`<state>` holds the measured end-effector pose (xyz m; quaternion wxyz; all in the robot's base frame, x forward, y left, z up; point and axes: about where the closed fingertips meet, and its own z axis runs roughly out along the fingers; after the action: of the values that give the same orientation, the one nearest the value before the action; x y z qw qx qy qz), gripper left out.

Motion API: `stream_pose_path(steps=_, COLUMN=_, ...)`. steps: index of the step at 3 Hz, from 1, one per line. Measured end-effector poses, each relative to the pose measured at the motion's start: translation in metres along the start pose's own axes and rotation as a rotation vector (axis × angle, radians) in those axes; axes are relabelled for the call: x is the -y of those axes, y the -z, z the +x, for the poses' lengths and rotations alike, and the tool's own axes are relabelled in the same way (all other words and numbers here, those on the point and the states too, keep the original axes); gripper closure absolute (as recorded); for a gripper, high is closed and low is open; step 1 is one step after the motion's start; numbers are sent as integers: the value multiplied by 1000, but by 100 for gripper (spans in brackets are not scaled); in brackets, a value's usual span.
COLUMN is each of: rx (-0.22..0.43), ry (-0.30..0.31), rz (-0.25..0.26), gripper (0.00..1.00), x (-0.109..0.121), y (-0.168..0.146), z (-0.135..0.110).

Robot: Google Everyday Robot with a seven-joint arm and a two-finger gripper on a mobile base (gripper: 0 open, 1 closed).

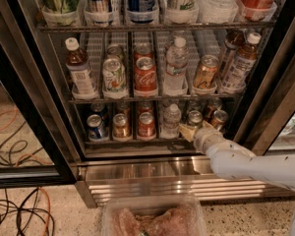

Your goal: Pick green can from bottom shelf of fridge

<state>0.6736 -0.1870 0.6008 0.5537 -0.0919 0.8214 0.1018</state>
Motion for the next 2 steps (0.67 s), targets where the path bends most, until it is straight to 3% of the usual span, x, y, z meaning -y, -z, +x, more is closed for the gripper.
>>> stream_pose_path(steps=2, rx=29, ry=3, rz=43, gripper=37, x=19, y=-10, z=-7)
